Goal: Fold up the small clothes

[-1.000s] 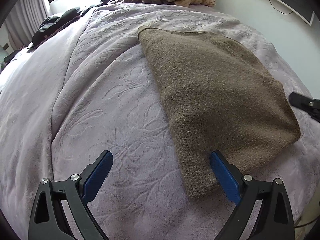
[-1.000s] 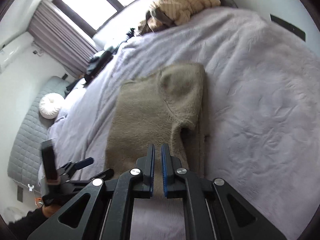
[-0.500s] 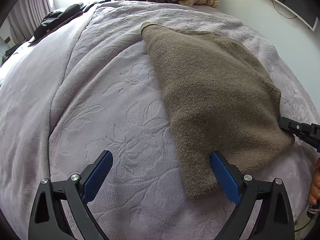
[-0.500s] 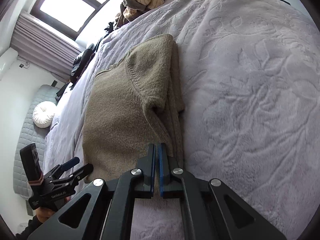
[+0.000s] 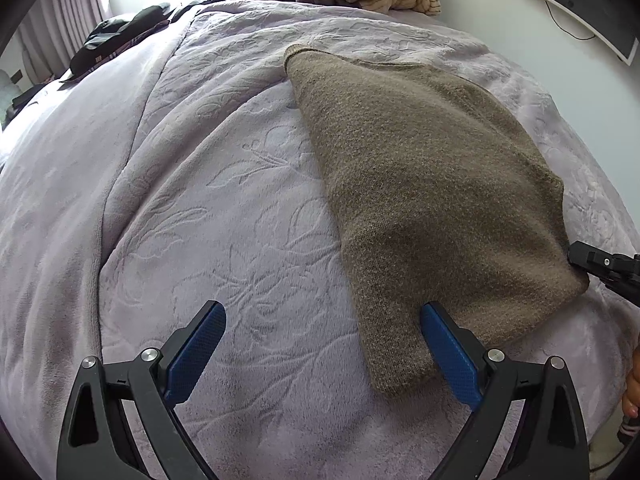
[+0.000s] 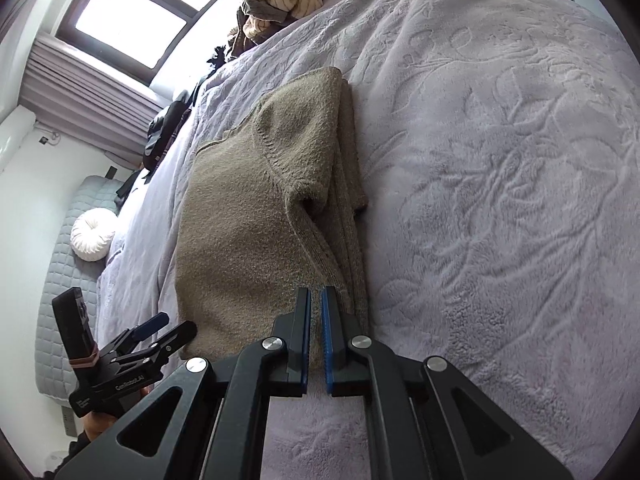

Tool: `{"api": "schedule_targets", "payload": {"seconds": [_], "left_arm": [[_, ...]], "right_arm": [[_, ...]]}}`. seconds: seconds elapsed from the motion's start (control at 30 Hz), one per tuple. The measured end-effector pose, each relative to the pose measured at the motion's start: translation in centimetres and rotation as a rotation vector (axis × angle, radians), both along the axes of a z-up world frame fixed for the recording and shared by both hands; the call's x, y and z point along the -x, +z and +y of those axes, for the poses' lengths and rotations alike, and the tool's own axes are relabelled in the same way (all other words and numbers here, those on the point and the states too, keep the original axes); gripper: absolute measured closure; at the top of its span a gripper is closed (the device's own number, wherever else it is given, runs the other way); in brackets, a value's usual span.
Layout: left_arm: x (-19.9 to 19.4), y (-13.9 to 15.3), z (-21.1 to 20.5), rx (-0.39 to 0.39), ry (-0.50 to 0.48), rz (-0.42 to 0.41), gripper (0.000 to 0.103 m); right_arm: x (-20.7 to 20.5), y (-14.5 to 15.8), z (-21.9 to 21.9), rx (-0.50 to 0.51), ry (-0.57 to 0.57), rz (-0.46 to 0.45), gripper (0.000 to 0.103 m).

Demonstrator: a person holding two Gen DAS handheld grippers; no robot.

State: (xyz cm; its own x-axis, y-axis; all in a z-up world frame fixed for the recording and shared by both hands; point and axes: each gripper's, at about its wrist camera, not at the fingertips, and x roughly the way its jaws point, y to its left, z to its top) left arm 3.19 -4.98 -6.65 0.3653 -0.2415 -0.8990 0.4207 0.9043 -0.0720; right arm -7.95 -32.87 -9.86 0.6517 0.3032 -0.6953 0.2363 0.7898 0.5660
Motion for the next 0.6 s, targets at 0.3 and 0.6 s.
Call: {"api": "schedule_targets", "payload": {"seconds": [0.3,0.6], "left_arm": [[-0.4,0.0,0.5,0.031,0.003,0.021,0.005],[-0.6,1.6,1.8,0.105,0.046,-0.001,0.001]], "right_arm": [[0.9,0.4,-1.2,-0.057,-0.017,-0.003,0.096],[1.7,0.0,-1.6,-0.074,-0.039,0.009,0.050]]}}
